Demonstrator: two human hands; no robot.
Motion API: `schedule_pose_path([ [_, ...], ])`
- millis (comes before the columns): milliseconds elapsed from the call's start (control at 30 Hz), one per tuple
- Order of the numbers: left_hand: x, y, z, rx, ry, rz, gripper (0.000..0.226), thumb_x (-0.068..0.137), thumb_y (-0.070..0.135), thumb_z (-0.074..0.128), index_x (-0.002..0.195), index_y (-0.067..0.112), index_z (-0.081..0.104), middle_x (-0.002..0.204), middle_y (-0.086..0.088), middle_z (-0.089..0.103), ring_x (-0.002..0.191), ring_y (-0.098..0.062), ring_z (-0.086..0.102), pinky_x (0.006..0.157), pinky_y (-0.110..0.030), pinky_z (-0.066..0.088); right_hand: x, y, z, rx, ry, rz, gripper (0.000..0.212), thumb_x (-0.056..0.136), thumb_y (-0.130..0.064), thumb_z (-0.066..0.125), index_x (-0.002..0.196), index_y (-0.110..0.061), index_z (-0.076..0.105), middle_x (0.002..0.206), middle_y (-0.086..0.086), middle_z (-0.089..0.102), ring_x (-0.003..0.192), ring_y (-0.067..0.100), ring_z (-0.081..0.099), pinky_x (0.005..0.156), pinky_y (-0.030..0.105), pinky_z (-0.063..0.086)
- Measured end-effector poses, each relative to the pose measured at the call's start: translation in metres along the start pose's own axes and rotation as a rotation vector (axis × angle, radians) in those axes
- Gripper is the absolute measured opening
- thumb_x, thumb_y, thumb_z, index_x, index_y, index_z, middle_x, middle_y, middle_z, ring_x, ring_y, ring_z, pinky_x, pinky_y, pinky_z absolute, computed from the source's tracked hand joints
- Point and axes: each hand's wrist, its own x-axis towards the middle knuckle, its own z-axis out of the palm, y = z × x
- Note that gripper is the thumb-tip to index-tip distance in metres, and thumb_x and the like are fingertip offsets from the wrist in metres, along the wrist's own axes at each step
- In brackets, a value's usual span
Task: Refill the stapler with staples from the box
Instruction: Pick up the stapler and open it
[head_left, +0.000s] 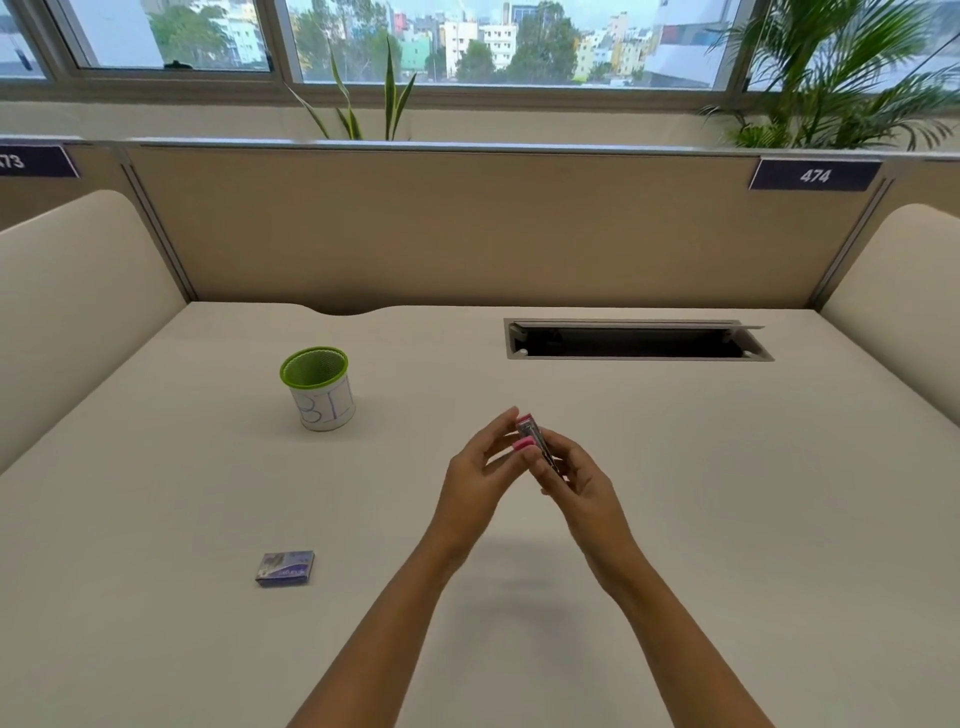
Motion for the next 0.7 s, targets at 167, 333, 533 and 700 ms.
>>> schedule_pose_path([
  [167, -0.001, 0.0, -0.003, -0.15, 0.037, -0.017, 0.043, 0.072, 0.037, 0.066, 0.114, 0.039, 0.058, 0.111, 0.021, 0.066, 0.105, 0.004, 0.06, 0.077, -0.008, 0.049, -0.002, -0.003, 0.005, 0.05, 0.079, -0.034, 0.038, 0.076, -0.05, 0.065, 0.113, -0.039, 0.062, 0.107, -0.015, 0.069, 0.103, 0.004, 0.063, 0.077, 0.012, 0.051],
  [333, 0.0, -0.001, -0.003, -0.262, 0.071, -0.023, 0.035, 0.068, 0.033, 0.069, 0.103, 0.033, 0.067, 0.104, 0.013, 0.072, 0.104, -0.007, 0.064, 0.079, -0.013, 0.051, -0.003, -0.002, 0.01, 0.055, 0.125, -0.044, 0.034, 0.076, -0.046, 0.067, 0.109, -0.036, 0.065, 0.103, -0.014, 0.071, 0.1, 0.006, 0.064, 0.078, 0.014, 0.052],
  [533, 0.0, -0.005, -0.006, -0.293, 0.048, -0.041, 0.033, 0.072, 0.028, 0.068, 0.105, 0.032, 0.068, 0.108, 0.007, 0.072, 0.108, -0.011, 0.063, 0.081, -0.016, 0.052, -0.004, -0.002, 0.013, 0.029, 0.15, -0.088, 0.03, 0.077, -0.043, 0.068, 0.106, -0.037, 0.065, 0.101, -0.018, 0.07, 0.099, 0.003, 0.064, 0.077, 0.012, 0.051],
  [700, 0.0, -0.008, -0.007, -0.327, 0.026, -0.05, 0.032, 0.073, 0.028, 0.066, 0.104, 0.032, 0.068, 0.109, 0.007, 0.071, 0.11, -0.013, 0.062, 0.084, -0.018, 0.052, -0.005, 0.0, 0.014, -0.016, 0.177, -0.125, 0.031, 0.08, -0.035, 0.068, 0.11, -0.032, 0.064, 0.103, -0.015, 0.07, 0.101, 0.002, 0.063, 0.081, 0.012, 0.051],
])
